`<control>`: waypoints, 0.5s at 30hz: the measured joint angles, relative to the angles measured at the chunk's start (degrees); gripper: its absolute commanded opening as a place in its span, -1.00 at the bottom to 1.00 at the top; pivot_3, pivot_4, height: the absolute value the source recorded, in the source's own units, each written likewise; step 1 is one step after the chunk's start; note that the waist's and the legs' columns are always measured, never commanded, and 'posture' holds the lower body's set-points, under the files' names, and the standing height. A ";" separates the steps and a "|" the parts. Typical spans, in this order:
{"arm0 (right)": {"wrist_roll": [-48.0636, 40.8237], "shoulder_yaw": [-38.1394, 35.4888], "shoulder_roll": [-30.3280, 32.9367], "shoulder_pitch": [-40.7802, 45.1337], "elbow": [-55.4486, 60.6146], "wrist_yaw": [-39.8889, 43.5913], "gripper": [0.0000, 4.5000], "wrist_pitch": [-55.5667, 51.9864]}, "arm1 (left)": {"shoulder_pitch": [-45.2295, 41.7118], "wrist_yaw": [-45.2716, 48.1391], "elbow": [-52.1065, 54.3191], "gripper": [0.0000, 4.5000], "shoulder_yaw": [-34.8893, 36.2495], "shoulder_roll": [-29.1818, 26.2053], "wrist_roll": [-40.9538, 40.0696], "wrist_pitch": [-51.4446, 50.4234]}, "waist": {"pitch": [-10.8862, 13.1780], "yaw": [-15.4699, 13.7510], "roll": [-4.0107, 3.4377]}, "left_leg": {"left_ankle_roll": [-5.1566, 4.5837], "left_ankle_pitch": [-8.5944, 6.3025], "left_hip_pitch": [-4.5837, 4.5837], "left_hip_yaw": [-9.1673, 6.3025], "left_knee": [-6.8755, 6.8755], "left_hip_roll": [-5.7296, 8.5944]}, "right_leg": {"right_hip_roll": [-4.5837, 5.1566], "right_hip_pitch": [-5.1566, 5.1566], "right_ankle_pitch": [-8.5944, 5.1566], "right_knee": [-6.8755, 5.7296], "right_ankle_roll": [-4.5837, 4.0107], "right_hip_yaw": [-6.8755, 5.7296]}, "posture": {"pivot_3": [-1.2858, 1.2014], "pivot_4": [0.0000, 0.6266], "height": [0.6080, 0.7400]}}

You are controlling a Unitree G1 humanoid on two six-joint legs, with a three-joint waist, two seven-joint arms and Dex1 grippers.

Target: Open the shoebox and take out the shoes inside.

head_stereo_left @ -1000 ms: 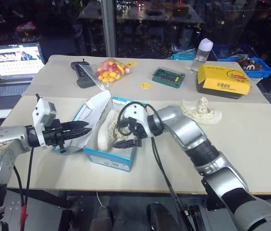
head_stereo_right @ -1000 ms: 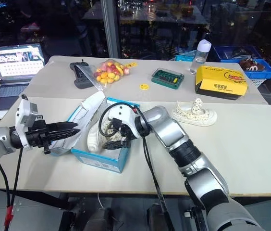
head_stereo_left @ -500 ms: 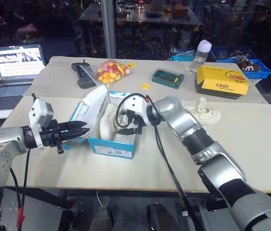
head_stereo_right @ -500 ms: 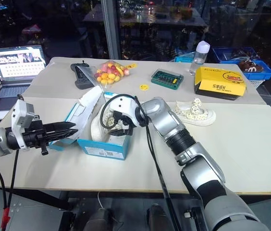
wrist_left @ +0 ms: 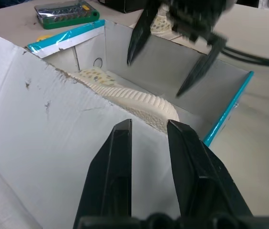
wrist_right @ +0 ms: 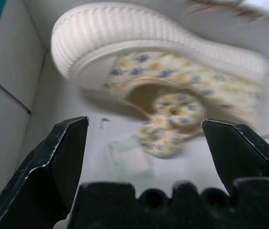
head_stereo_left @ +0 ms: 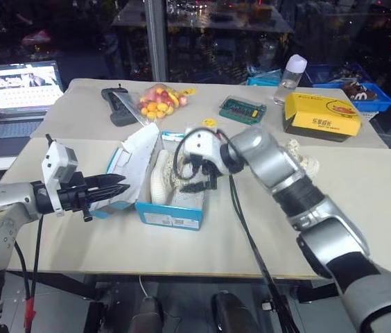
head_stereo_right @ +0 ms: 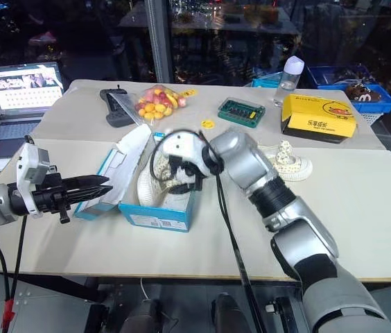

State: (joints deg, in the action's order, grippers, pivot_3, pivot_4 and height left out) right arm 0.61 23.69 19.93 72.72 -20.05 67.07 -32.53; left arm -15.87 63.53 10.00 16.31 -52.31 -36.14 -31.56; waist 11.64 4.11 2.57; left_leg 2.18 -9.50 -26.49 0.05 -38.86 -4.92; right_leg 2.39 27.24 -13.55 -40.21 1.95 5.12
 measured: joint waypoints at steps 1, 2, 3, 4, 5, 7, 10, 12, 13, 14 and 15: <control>-0.46 -1.57 -0.63 2.72 -1.40 -0.23 0.99 -0.34 | -0.09 -0.01 -0.03 -0.46 -0.03 0.00 0.00 0.01 | 0.00 0.06 0.00 | 0.00 0.00 0.05 0.00 0.03 -0.01 | -0.01 -0.01 0.00 -0.02 0.00 -0.01 | 0.03 -0.52 -0.02; -0.93 -2.60 -1.49 4.93 -3.15 -0.64 0.99 -0.37 | -0.21 0.00 -0.07 -0.46 -0.07 0.01 0.01 0.04 | -0.01 0.07 0.01 | 0.00 0.00 0.09 -0.01 0.08 -0.02 | -0.01 -0.04 -0.01 -0.02 -0.01 -0.03 | 0.03 -0.52 -0.02; -1.06 -3.09 -2.75 6.58 -5.59 -1.30 0.99 -0.38 | -0.30 0.00 -0.14 -0.46 -0.10 0.01 0.02 0.05 | -0.02 0.07 0.02 | 0.00 0.00 0.12 -0.01 0.09 -0.03 | -0.02 -0.06 -0.01 -0.01 -0.02 -0.04 | 0.03 -0.52 -0.02; -1.03 -3.24 -3.95 7.50 -7.89 -1.99 0.99 -0.39 | -0.44 0.00 -0.18 -0.46 -0.18 0.03 0.02 0.05 | -0.02 0.08 0.02 | 0.00 0.00 0.13 -0.01 0.09 -0.03 | -0.02 -0.07 -0.03 -0.01 -0.05 -0.05 | 0.03 -0.52 -0.02; -0.99 -3.38 -5.70 7.99 -11.26 -3.04 0.99 -0.40 | -0.50 0.01 -0.22 -0.46 -0.25 0.04 0.02 0.08 | -0.02 0.05 0.02 | 0.00 0.00 0.13 0.00 0.09 -0.03 | -0.02 -0.07 -0.04 -0.01 -0.07 -0.04 | 0.03 -0.52 -0.02; -0.87 -3.58 -9.22 8.21 -19.24 -5.12 0.99 -0.75 | -0.73 0.02 -0.48 -0.46 -0.36 0.05 0.05 0.12 | -0.01 0.03 0.02 | 0.00 0.00 0.04 0.00 0.05 -0.02 | -0.01 -0.05 -0.04 0.00 -0.08 -0.04 | 0.03 -0.52 -0.02; -0.84 -3.98 -12.37 8.75 -28.02 -6.84 0.99 -1.93 | -0.79 0.05 -0.82 -0.46 -0.40 0.05 0.09 0.15 | -0.01 -0.17 0.02 | 0.00 0.00 -0.08 -0.01 0.03 -0.02 | -0.01 -0.01 -0.05 0.01 -0.06 -0.05 | 0.03 -0.52 -0.02; -0.16 -3.99 -13.51 9.56 -32.71 -7.31 0.99 -1.52 | -0.87 0.06 -0.84 -0.46 -0.43 0.08 0.10 0.18 | -0.01 -0.16 0.02 | 0.00 0.00 -0.26 -0.01 0.00 -0.02 | -0.01 0.11 -0.01 0.03 0.03 -0.06 | 0.03 -0.52 -0.02; 0.28 -3.87 -13.74 9.61 -34.03 -7.10 0.99 0.13 | -0.87 0.05 -0.84 -0.46 -0.44 0.14 0.11 0.18 | -0.01 -0.13 0.02 | 0.00 0.00 -0.27 -0.01 -0.01 -0.02 | -0.01 0.11 0.02 0.02 0.11 -0.05 | 0.03 -0.52 -0.02; 0.83 -3.45 -13.90 9.64 -35.30 -6.85 0.99 3.00 | -0.87 0.02 -0.84 -0.46 -0.44 0.20 0.10 0.20 | -0.01 -0.09 0.02 | 0.00 0.00 -0.25 -0.01 -0.02 -0.02 | 0.00 0.10 0.07 0.02 0.21 -0.05 | 0.03 -0.52 -0.02; 1.24 -3.02 -13.92 9.72 -35.96 -6.81 0.99 5.09 | -0.88 0.01 -0.84 -0.46 -0.44 0.26 0.11 0.21 | -0.01 -0.05 0.02 | 0.00 0.00 -0.24 -0.01 -0.01 -0.02 | 0.00 0.10 0.10 0.02 0.27 -0.06 | 0.03 -0.52 -0.02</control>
State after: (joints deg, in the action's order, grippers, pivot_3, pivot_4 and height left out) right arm 1.86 20.67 6.01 82.44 -56.01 60.26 -27.44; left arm -16.75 63.53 9.16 15.87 -52.05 -36.03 -31.34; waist 11.63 4.06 2.59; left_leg 2.18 -9.50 -26.74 0.04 -38.87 -4.94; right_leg 2.38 27.34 -13.45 -40.19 2.22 5.06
